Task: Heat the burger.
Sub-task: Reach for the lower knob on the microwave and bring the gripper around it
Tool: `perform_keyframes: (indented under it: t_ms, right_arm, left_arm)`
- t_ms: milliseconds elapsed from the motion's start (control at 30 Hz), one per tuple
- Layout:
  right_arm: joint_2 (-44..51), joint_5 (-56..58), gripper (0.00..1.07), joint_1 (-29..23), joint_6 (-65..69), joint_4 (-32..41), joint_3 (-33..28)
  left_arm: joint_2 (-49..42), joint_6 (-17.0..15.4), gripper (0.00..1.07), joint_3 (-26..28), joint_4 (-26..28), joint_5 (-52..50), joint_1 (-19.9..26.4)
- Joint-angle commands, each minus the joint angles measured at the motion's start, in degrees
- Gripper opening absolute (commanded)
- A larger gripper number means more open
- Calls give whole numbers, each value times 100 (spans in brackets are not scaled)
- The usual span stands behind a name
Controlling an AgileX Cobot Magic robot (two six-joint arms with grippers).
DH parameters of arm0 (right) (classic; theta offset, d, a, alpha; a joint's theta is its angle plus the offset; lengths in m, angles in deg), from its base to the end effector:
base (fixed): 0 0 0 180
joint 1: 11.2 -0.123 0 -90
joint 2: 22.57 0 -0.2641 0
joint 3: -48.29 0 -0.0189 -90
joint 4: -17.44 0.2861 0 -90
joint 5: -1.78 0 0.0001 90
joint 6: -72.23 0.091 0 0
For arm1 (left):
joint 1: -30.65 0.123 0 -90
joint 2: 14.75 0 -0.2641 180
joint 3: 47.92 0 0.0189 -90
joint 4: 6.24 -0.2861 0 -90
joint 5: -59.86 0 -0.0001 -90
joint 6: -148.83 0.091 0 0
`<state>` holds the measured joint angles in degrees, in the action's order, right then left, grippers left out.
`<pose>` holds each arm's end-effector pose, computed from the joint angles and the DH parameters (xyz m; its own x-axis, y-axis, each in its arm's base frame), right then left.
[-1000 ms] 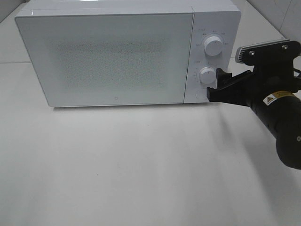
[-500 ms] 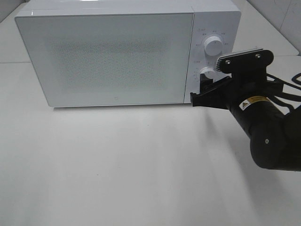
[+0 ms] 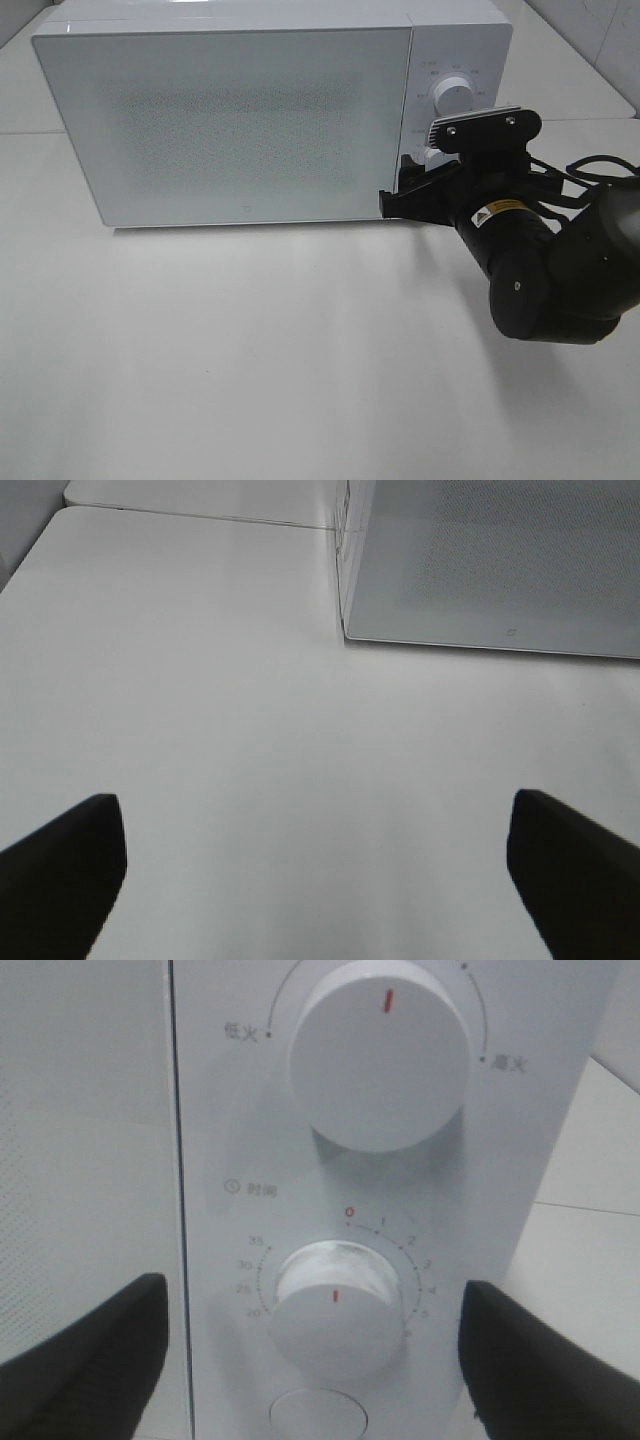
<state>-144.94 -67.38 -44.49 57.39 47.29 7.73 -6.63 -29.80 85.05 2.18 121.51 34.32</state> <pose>0.2936 0.1422 0.0687 -0.0906 -0.1204 -0.9886 -0.1050 0.9883 -0.1108 0.0439 -0.0089 0.2989 -0.4478 -0.0747 -0.8910 0.0309 0.9946 -0.0989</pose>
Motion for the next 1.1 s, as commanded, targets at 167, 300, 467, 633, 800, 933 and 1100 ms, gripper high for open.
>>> perform_keyframes:
  t_ms: [167,300,467,633,800,933,1100]
  right_arm:
    - [-126,-327,76,6,97,172,315]
    - [-321,-338,76,6,155,395,453]
    - [-476,-338,76,6,172,476,670]
    - [-476,-367,76,6,166,665,773]
    - [-476,-361,75,6,172,705,773]
    - [-476,-355,66,6,172,710,773]
    - [-476,-350,39,6,172,693,773]
  left_arm:
    - [-103,0,95,-6,11,-52,0]
    - [-97,0,95,-6,17,-52,0]
    - [-97,0,95,-6,17,-52,0]
    - [-97,0,95,-6,17,-52,0]
    - [-97,0,95,-6,17,-52,0]
    - [-97,0,95,-6,17,-52,0]
    - [-97,0,95,-6,17,-52,0]
